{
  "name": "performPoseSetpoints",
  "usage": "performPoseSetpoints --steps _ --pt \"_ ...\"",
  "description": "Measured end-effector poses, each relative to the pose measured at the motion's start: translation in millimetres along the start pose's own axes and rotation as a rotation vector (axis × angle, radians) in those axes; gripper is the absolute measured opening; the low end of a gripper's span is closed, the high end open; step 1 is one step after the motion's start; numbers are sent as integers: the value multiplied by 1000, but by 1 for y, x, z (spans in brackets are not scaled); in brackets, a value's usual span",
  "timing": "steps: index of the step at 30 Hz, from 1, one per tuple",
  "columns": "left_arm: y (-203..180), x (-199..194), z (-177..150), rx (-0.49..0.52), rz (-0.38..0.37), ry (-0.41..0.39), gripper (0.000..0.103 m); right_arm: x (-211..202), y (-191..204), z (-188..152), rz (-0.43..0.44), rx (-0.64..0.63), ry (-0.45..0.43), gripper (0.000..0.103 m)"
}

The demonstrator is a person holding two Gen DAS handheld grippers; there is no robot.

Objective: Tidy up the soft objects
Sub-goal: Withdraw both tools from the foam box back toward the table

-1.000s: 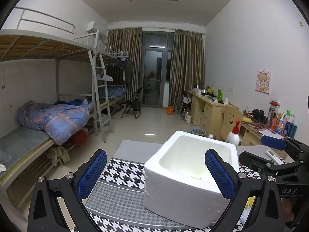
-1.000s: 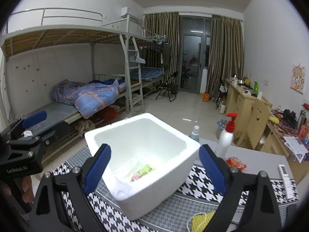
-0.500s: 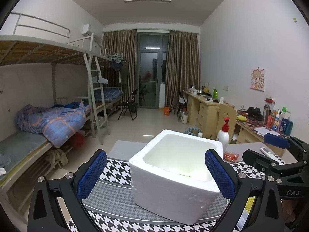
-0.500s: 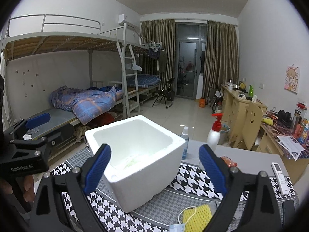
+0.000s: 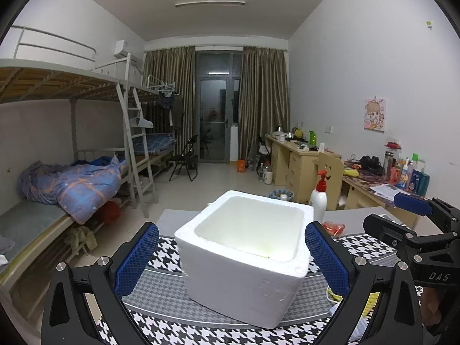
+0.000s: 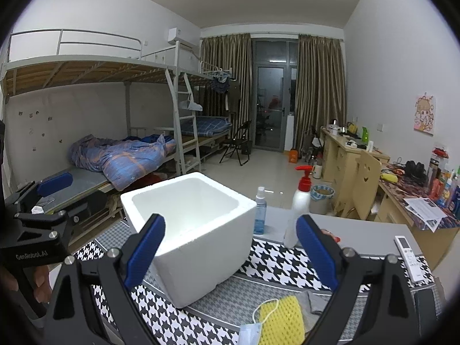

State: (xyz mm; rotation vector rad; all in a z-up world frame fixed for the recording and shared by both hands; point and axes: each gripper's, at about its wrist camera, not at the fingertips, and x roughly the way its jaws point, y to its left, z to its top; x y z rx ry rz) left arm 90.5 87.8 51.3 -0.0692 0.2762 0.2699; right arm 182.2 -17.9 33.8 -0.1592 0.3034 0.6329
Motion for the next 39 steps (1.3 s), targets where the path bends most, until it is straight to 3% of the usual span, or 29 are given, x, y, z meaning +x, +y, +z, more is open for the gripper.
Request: performPoseSetpoints --steps 18,39 --pt "-18 -6 -13 42 -42 -17 102 -16 -19 -18 -36 30 -3 95" --pt "-33 -2 -39 23 -119 -17 102 -23 -38 -47 -93 49 14 95"
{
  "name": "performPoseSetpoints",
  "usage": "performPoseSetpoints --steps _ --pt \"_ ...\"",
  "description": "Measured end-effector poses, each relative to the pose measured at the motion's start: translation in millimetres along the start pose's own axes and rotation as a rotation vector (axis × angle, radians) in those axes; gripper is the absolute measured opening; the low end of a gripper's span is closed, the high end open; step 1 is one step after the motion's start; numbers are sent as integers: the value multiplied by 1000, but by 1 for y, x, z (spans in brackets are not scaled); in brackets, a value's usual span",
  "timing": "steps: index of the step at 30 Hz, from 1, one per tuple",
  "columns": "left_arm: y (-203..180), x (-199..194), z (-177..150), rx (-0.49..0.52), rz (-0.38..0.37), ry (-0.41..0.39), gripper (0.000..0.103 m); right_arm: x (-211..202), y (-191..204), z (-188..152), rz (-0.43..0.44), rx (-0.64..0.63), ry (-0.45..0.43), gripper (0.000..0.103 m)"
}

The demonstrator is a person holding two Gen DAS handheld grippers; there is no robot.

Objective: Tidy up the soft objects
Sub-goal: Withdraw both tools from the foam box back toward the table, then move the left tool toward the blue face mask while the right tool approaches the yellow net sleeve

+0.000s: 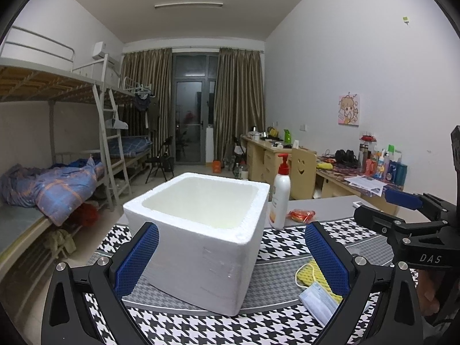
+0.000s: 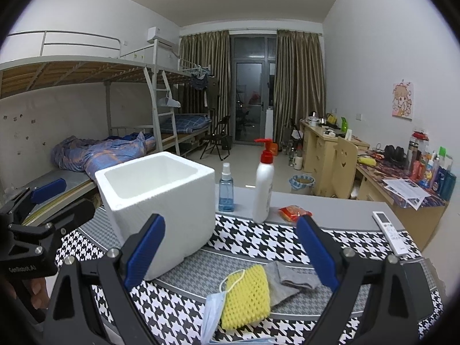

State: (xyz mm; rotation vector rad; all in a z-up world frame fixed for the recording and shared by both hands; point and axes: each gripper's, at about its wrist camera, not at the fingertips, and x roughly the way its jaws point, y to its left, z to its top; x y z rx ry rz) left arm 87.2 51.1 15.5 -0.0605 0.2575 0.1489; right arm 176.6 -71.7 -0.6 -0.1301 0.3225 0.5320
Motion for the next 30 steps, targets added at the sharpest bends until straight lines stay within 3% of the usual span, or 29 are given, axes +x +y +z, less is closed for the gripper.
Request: performPoseSetpoints --steps 30 --pt "-46 27 -25 34 -138 124 102 -2 -37 -24 -98 47 57 95"
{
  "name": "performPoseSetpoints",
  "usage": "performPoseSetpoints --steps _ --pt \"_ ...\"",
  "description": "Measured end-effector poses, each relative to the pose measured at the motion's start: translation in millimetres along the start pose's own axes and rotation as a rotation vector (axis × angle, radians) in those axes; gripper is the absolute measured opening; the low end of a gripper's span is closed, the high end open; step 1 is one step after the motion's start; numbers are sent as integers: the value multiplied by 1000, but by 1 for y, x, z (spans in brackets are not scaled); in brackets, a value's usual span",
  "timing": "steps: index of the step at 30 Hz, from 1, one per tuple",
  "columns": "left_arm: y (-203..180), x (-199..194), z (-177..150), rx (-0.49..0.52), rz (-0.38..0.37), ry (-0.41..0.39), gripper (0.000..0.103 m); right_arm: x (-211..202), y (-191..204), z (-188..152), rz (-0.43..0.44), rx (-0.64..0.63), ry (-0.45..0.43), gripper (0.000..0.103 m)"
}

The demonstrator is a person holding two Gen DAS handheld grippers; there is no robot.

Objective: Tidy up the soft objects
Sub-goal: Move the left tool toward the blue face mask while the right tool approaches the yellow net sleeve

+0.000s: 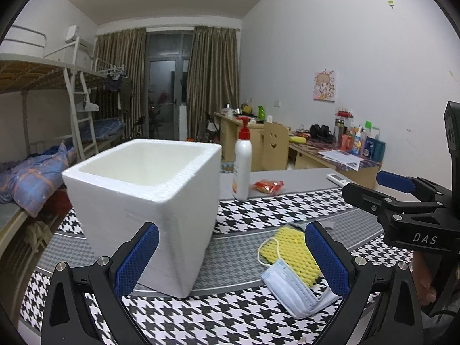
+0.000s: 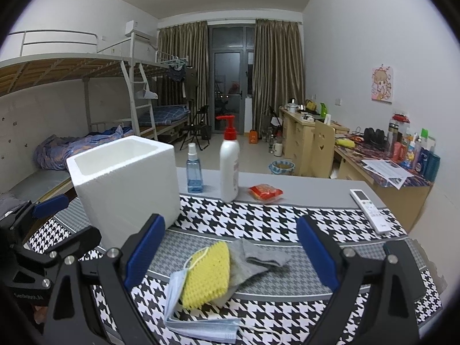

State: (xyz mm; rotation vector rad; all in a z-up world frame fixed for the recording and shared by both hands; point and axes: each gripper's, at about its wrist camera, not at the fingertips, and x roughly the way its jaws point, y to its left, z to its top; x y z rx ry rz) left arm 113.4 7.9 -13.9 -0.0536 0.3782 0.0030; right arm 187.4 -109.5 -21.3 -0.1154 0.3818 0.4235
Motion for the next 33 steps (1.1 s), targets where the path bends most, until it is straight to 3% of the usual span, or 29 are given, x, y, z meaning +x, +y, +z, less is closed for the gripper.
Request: performPoseSetpoints --steps 19,33 --pt "-24 27 -13 21 -75 98 102 16 -27 -20 -54 55 92 95" --pt "-31 42 -26 10 -69 162 102 30 -39 -27 -48 61 144 95"
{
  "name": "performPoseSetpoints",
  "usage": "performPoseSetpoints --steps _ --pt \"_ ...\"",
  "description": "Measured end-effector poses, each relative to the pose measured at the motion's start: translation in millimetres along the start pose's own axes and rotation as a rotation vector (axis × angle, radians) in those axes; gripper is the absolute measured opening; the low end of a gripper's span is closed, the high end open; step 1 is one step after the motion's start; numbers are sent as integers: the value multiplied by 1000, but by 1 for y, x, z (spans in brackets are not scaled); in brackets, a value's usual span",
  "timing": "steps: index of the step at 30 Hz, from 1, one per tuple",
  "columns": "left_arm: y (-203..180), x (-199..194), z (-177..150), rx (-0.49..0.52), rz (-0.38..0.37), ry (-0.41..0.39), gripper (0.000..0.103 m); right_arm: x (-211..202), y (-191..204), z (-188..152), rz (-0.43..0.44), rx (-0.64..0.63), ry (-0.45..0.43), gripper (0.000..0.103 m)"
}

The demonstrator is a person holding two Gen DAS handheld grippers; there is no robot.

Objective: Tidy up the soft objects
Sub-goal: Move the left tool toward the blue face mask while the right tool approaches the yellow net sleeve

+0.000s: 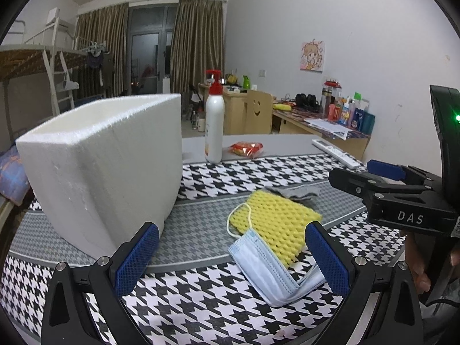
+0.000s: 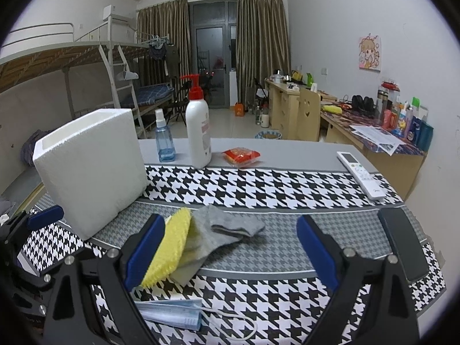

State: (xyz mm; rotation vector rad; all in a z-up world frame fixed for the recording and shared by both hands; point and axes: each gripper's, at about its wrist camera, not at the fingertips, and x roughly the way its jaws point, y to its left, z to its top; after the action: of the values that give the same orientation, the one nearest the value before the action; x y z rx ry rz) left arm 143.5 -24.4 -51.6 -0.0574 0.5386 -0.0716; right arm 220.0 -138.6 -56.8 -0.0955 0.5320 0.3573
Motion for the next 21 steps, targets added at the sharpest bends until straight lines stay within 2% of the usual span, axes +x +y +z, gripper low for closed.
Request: performPoseSetpoints --steps 10,19,21 --pt "-2 9 -15 -45 33 66 102 17 -3 -7 53 -30 66 95" --pt "-7 18 -21 -40 53 115 102 26 3 -12 124 -43 97 95" --pt "-7 21 -23 -38 60 133 102 28 3 -13 147 -44 102 90"
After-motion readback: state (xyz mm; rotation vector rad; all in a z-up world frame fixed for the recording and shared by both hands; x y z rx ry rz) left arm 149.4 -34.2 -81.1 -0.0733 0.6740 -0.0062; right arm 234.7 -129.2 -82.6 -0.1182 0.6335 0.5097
